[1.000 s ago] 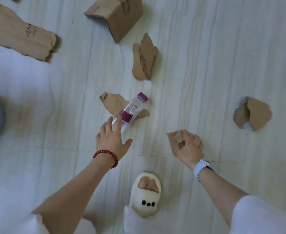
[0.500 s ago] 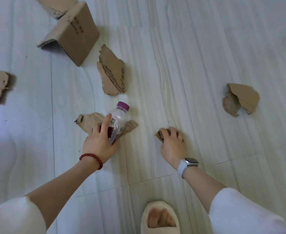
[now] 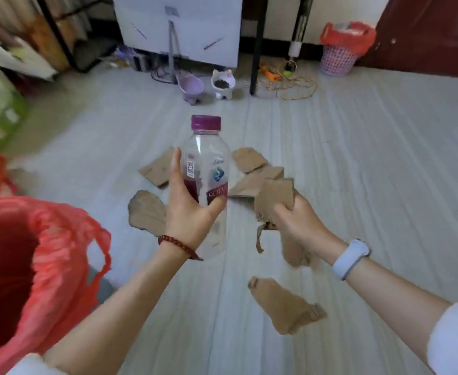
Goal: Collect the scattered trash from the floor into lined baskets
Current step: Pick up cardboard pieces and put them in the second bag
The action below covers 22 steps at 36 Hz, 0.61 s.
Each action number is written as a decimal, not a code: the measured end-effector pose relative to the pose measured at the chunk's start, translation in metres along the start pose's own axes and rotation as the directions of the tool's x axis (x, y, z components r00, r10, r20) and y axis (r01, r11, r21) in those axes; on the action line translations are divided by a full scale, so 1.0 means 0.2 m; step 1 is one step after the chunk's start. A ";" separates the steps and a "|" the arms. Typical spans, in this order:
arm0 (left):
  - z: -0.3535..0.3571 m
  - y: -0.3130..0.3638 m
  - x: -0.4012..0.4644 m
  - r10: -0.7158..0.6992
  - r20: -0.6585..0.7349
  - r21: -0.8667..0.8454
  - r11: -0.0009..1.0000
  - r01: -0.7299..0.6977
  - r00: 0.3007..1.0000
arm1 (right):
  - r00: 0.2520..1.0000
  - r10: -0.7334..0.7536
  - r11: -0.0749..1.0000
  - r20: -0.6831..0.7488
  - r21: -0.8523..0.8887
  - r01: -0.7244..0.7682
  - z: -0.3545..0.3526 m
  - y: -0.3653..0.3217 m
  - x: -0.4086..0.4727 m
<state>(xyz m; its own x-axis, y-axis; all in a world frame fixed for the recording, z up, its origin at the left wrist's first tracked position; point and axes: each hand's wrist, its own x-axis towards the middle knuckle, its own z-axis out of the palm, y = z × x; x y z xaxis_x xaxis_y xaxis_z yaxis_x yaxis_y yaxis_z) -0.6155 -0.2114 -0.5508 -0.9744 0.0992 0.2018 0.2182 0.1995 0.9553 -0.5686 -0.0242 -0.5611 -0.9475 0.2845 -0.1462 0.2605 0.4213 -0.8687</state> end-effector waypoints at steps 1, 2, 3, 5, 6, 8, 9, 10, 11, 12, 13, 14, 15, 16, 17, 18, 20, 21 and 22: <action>-0.11 0.04 0.03 0.019 -0.063 -0.007 1.000 -0.019 0.998 | 0.999 -0.049 0.998 0.012 0.039 0.049 0.06 -0.11 0.01; -0.21 0.07 0.05 0.038 -0.126 -0.015 0.999 -0.040 0.991 | 0.995 -0.102 0.990 0.018 0.095 0.100 0.13 -0.20 0.02; -0.31 0.10 0.06 0.050 -0.188 -0.024 0.998 -0.055 0.981 | 0.989 -0.150 0.979 0.019 0.144 0.145 0.19 -0.30 0.02; -0.51 0.14 0.05 0.078 -0.301 -0.013 0.996 -0.086 0.950 | 0.976 -0.216 0.949 0.035 0.244 0.201 0.34 -0.48 0.00; -0.61 0.15 0.04 0.089 -0.351 0.009 0.996 -0.091 0.932 | 0.967 -0.249 0.931 0.057 0.290 0.223 0.43 -0.55 -0.01; -0.81 0.16 -0.01 0.117 -0.428 0.065 0.993 -0.098 0.896 | 0.942 -0.306 0.898 0.136 0.371 0.238 0.59 -0.69 -0.06; -0.91 0.15 -0.03 0.133 -0.455 0.095 0.990 -0.100 0.880 | 0.928 -0.325 0.884 0.182 0.409 0.229 0.68 -0.75 -0.10; -1.00 0.13 -0.07 0.147 -0.478 0.123 0.987 -0.099 0.866 | 0.913 -0.343 0.875 0.221 0.429 0.225 0.76 -0.80 -0.13; -1.09 0.11 -0.10 0.146 -0.501 0.143 0.986 -0.085 0.853 | 0.897 -0.358 0.869 0.260 0.444 0.218 0.84 -0.85 -0.17; -1.16 0.09 -0.13 0.143 -0.516 0.154 0.985 -0.073 0.845 | 0.882 -0.364 0.872 0.299 0.442 0.210 0.92 -0.88 -0.19; -1.23 0.06 -0.17 0.130 -0.523 0.157 0.986 -0.055 0.843 | 0.868 -0.364 0.879 0.339 0.433 0.200 1.00 -0.91 -0.23; -1.29 0.04 -0.21 0.117 -0.521 0.160 0.986 -0.037 0.845 | 0.851 -0.357 0.890 0.385 0.417 0.185 1.07 -0.93 -0.25; -1.33 0.01 -0.24 0.093 -0.524 0.171 0.985 -0.002 0.846 | 0.833 -0.343 0.906 0.435 0.386 0.171 1.12 -0.96 -0.28; -1.37 -0.02 -0.28 0.073 -0.520 0.184 0.982 0.028 0.851 | 0.812 -0.327 0.928 0.483 0.329 0.178 1.18 -0.98 -0.29; -1.40 -0.05 -0.31 0.045 -0.518 0.198 0.978 0.069 0.854 | 0.793 -0.301 0.947 0.529 0.266 0.182 1.22 -0.99 -0.31; -1.42 -0.08 -0.33 0.025 -0.515 0.212 0.972 0.099 0.857 | 0.772 -0.267 0.959 0.576 0.237 0.155 1.26 -0.98 -0.31; -1.45 -0.15 -0.37 -0.017 -0.511 0.242 0.956 0.163 0.859 | 0.714 -0.181 0.967 0.677 0.255 0.004 1.32 -0.97 -0.33; -1.45 -0.17 -0.39 -0.045 -0.507 0.249 0.948 0.197 0.861 | 0.692 -0.159 0.967 0.704 0.252 -0.033 1.33 -0.97 -0.34; -1.45 -0.19 -0.39 -0.064 -0.503 0.254 0.942 0.218 0.862 | 0.690 -0.156 0.973 0.707 0.231 -0.016 1.33 -0.95 -0.34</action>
<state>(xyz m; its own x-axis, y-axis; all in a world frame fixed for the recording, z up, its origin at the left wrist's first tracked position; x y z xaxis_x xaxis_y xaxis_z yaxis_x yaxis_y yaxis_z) -0.5631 -0.5099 -0.5412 -0.8812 -0.4176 0.2217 0.0072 0.4569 0.8895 -0.6032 -0.3530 -0.5113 -0.8256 -0.4782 -0.2996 0.2259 0.2066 -0.9520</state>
